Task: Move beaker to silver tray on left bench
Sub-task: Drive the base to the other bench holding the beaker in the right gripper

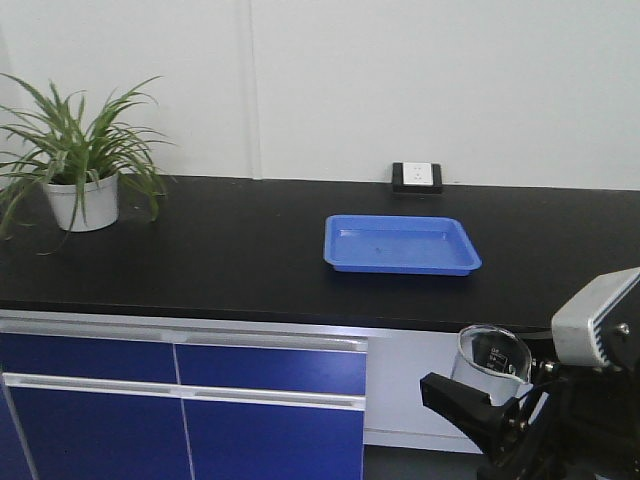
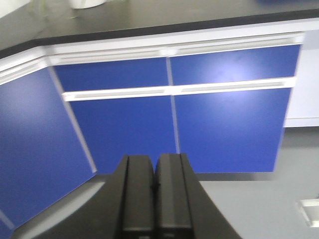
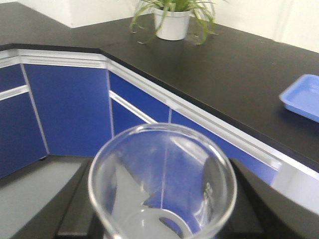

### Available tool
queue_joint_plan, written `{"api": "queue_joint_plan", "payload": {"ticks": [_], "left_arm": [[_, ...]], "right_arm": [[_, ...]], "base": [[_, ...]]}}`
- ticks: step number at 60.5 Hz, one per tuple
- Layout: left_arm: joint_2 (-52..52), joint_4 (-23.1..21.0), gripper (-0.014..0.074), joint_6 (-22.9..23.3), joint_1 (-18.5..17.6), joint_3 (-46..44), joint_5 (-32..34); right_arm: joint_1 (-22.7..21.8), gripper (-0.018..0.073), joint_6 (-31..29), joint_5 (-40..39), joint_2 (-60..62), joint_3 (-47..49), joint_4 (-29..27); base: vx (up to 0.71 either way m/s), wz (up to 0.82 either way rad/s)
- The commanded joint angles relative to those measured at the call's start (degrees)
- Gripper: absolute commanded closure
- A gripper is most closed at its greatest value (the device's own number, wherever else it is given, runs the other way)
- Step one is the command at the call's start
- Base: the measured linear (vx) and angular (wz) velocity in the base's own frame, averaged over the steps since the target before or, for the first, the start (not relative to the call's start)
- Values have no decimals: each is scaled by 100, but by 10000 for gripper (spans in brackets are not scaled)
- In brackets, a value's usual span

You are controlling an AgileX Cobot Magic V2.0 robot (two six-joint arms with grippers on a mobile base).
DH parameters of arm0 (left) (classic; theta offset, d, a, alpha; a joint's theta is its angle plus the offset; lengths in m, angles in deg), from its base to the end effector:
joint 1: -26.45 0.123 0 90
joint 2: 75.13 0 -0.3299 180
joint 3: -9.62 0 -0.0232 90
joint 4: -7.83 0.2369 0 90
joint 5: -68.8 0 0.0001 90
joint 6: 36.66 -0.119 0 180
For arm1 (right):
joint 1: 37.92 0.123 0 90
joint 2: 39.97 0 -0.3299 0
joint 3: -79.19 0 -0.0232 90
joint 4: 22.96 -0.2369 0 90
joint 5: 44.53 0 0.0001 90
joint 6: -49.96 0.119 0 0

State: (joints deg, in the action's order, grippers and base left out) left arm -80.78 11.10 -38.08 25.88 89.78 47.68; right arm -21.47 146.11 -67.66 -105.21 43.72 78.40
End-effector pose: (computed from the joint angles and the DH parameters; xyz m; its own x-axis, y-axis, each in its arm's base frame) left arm 0.0201 0.0023 0.1612 -0.2905 0.0808 -0.9534 0.0130 0.9967 0.0805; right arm 0.1834 0.1019 0.3720 -0.1887 -0.1592 -0.9690 -0.6412 0.7673 -0.0012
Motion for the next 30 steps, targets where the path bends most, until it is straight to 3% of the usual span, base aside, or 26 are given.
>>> {"api": "queue_joint_plan", "payload": {"ticks": [1, 17, 30], "left_arm": [[40, -16, 595, 10, -31, 114, 462], [40, -16, 595, 10, -31, 114, 462], [40, -16, 595, 10, -31, 114, 462]], "right_arm": [[6, 570, 9, 100, 96, 171, 54], [6, 570, 9, 100, 96, 171, 54], [6, 570, 9, 100, 96, 171, 54]], "base": [[-9, 37], [-7, 46], [-5, 70]]}}
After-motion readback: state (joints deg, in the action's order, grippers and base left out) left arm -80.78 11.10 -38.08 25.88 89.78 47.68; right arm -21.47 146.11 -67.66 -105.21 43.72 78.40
